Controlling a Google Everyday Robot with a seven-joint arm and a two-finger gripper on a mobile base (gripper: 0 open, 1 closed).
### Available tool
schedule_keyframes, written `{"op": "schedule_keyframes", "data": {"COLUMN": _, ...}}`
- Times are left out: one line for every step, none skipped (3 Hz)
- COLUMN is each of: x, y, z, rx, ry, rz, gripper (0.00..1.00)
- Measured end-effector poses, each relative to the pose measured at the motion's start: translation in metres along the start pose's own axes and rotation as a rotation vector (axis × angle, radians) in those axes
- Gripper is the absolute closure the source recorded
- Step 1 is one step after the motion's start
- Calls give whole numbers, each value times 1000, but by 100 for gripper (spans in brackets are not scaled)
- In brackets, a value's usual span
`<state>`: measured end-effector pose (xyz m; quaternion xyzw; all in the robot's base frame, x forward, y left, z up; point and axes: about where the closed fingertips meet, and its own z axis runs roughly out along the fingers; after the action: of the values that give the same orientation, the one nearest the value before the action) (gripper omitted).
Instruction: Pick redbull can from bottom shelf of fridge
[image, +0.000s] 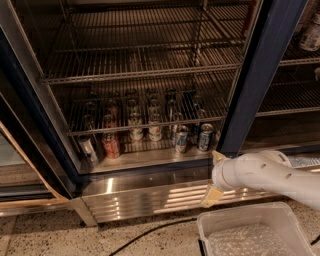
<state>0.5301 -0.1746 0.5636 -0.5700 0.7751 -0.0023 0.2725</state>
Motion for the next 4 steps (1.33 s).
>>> {"op": "schedule_keyframes", "data": {"x": 0, "y": 0, "z": 0, "rx": 0, "ry": 0, "rz": 0, "gripper": 0}}
{"op": "schedule_keyframes", "data": {"x": 0, "y": -4, "z": 4, "rx": 20, "ry": -23, "rz": 22, "gripper": 0}}
{"op": "schedule_keyframes", "data": {"x": 0, "y": -13, "z": 15, "rx": 49, "ry": -81, "rz": 53, "gripper": 0}}
{"op": "schedule_keyframes", "data": {"x": 6, "y": -22, "z": 33, "rx": 43, "ry": -163, "rz": 85, "gripper": 0}}
